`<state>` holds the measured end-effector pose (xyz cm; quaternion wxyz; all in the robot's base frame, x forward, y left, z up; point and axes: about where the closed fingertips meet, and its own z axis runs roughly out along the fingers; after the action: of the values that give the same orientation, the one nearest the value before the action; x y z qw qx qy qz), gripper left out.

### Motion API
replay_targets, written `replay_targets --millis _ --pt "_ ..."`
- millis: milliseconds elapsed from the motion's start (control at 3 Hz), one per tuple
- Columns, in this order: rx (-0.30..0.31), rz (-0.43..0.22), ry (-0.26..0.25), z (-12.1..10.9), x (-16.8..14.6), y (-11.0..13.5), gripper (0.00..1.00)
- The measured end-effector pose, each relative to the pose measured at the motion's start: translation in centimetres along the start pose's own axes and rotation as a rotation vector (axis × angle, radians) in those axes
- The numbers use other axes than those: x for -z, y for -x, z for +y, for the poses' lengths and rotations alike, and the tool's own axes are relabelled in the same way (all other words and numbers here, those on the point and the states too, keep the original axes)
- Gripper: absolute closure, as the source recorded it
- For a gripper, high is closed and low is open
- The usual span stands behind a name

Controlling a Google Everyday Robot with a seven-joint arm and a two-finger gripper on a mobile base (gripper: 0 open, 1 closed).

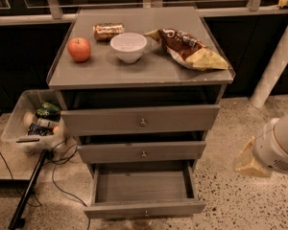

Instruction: Close bottom drawer

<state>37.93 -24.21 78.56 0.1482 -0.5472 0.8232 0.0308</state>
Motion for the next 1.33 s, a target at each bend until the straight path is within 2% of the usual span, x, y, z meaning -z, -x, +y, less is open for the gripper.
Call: replay_targets --millis 333,667,1000,1333 --pt "-0.013 0.005 0.008 0.4 -0.4 -0.3 1.0" --pt "-0.013 0.005 0.008 0.4 -0.4 -0.3 1.0" --pt "-0.013 -0.033 0.022 0.9 -2.8 0.5 1.0" --pt "-0.038 -0.124 0.035 3.1 -7.6 0.7 1.0"
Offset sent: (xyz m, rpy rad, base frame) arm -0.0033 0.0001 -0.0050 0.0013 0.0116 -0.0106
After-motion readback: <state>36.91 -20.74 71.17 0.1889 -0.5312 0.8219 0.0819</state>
